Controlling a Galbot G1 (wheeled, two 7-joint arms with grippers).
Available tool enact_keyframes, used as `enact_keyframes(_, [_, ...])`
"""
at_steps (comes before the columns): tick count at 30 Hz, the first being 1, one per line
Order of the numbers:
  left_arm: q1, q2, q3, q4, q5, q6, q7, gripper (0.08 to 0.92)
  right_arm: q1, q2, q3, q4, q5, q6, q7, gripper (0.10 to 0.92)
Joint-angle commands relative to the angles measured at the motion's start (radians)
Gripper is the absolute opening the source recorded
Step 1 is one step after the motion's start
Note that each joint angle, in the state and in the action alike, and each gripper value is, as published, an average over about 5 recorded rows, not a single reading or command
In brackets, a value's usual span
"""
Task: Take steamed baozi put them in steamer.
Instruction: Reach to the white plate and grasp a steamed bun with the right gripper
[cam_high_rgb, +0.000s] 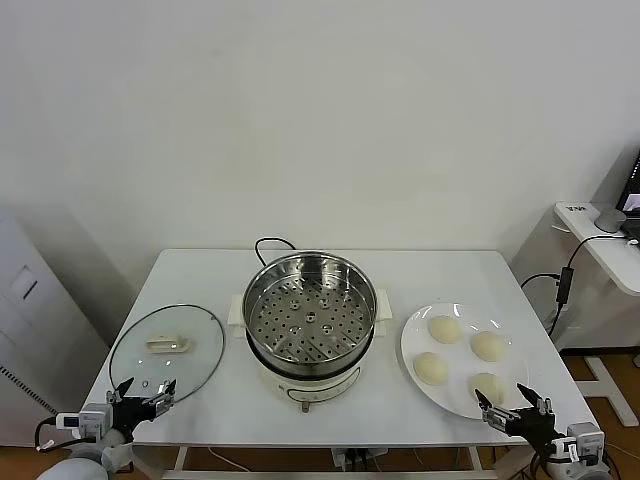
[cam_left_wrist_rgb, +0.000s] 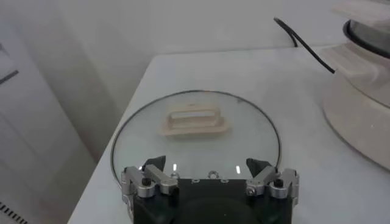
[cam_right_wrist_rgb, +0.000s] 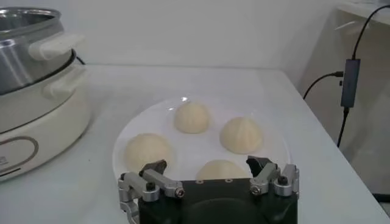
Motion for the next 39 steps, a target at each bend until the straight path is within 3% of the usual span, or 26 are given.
enact_keyframes(1, [-0.001,0.001,0.002,0.001,0.0,0.001,0.0,0.823,0.0,0.001,0.0,-0.001,-0.001,0.001,0.001,0.823])
enact_keyframes(12, [0.001,-0.001,0.002,0.001,0.0,0.001,0.0,0.823,0.018,0.0,0.001,-0.007,-0.041,0.026,-0.027,0.823])
enact_keyframes(14, [0.002,-0.001,0.002,0.0,0.0,0.001,0.0,0.823,0.044,-0.001,0.013,-0.019,-0.151,0.048,-0.04,0.823])
enact_keyframes(20, [0.004,-0.003,0.005,0.0,0.003,0.001,0.001,0.823,0.146,-0.046,0.037,-0.063,-0.663,0.14,-0.109,0.823])
enact_keyframes(26, [-0.003,-0.007,0.01,0.0,0.007,0.004,0.001,0.823,0.269,-0.126,-0.016,-0.116,-0.993,0.218,-0.169,0.823])
enact_keyframes(32, [-0.027,-0.01,0.03,0.002,0.014,0.012,0.0,0.823,0.385,-0.202,-0.051,-0.17,-1.139,0.261,-0.379,0.823])
enact_keyframes(39, [-0.042,-0.008,0.037,0.011,0.02,0.013,0.0,0.823,0.567,-0.329,-0.169,-0.27,-1.105,0.263,-0.636,0.823])
